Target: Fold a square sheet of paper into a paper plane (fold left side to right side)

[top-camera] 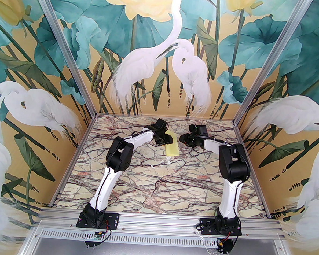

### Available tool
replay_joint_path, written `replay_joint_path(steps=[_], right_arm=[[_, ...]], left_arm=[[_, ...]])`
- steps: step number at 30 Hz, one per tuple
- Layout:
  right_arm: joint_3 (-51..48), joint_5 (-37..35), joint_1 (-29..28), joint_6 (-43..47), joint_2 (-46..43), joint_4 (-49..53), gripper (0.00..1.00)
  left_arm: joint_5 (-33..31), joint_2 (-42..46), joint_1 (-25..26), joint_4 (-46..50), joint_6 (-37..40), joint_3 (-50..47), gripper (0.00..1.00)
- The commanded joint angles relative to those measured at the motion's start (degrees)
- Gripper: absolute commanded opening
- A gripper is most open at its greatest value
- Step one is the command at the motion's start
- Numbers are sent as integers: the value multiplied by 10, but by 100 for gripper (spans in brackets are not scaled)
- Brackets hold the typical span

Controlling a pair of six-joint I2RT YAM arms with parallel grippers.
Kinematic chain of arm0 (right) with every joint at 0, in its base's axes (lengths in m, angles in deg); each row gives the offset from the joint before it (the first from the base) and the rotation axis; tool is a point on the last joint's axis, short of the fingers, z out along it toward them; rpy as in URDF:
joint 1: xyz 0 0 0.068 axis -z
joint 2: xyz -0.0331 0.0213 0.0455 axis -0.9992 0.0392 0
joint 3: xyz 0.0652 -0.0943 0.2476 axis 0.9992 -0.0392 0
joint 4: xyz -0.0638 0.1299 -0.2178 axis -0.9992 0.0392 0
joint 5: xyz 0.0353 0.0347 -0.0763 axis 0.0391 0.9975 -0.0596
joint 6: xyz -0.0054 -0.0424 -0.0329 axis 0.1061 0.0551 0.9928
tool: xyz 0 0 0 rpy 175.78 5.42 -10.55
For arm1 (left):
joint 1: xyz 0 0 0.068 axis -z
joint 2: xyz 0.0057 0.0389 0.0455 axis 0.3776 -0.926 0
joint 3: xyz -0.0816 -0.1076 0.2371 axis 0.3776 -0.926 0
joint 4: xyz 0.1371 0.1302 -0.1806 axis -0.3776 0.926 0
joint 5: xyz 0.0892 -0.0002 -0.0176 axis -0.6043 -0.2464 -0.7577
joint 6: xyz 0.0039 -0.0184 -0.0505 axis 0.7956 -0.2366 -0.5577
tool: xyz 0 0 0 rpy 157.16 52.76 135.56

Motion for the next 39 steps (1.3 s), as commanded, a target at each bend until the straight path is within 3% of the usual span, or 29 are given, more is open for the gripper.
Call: replay_joint_path(steps=[1, 8, 27, 35, 39], right_arm=[[-2, 18, -8, 3, 1, -13, 18], [20, 38, -30, -1, 29, -5, 5], [57, -34, -39, 31, 78, 96, 0], [58, -36, -39, 33, 75, 99, 0], [59, -35, -39, 32, 76, 97, 0]], left_arm=[[-32, -67, 16, 15, 23, 12, 51], [-26, -65, 17, 15, 23, 14, 52], [-1, -5, 12, -22, 22, -26, 56], [84, 82, -29, -206, -63, -194, 55], [92, 84, -33, -222, -74, -211, 54]])
